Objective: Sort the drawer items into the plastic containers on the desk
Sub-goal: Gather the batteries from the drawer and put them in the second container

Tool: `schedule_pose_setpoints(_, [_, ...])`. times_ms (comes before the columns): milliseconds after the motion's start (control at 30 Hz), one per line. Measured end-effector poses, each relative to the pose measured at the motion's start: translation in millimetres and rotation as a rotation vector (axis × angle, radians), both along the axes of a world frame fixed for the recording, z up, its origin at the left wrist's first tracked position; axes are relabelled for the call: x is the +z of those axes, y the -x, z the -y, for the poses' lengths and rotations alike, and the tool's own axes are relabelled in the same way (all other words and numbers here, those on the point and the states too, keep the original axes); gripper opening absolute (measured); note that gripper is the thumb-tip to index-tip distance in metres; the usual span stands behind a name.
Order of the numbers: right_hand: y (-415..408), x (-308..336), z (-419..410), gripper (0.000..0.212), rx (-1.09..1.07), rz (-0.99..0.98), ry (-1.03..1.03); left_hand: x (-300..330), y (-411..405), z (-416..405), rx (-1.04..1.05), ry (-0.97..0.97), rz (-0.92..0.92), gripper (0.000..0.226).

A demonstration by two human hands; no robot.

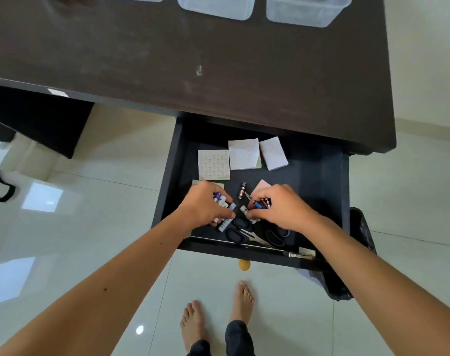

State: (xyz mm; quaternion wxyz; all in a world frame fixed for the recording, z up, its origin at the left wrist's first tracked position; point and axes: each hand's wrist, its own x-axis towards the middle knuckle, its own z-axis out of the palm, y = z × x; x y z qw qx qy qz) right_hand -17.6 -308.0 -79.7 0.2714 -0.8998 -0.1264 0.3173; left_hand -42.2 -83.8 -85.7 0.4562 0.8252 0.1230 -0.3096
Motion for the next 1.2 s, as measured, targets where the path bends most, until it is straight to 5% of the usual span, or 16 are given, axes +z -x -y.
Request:
schedule_pose_setpoints(200, [6, -8, -8, 0.037, 0.059, 0.069, 0.112, -4, 0, 4, -0.052, -0.116, 0.055, 0.039])
schedule_pose_setpoints(333, [7, -8, -8, 0.027, 0.056, 0.065, 0.103, -4, 0, 6, -0.092, -0.157, 0.082, 0.044])
schedule_pose_setpoints(667, [4, 8, 18, 0.014, -0.377, -0.363, -0.360, -2, -2, 9, -0.140, -0.207, 0.067, 0.036])
schedule_pose_setpoints(1200, [1, 7, 17, 0.029, -0.578, -0.621, -0.629, 13, -3, -11, 0.237, 0.406, -0.133, 0.021])
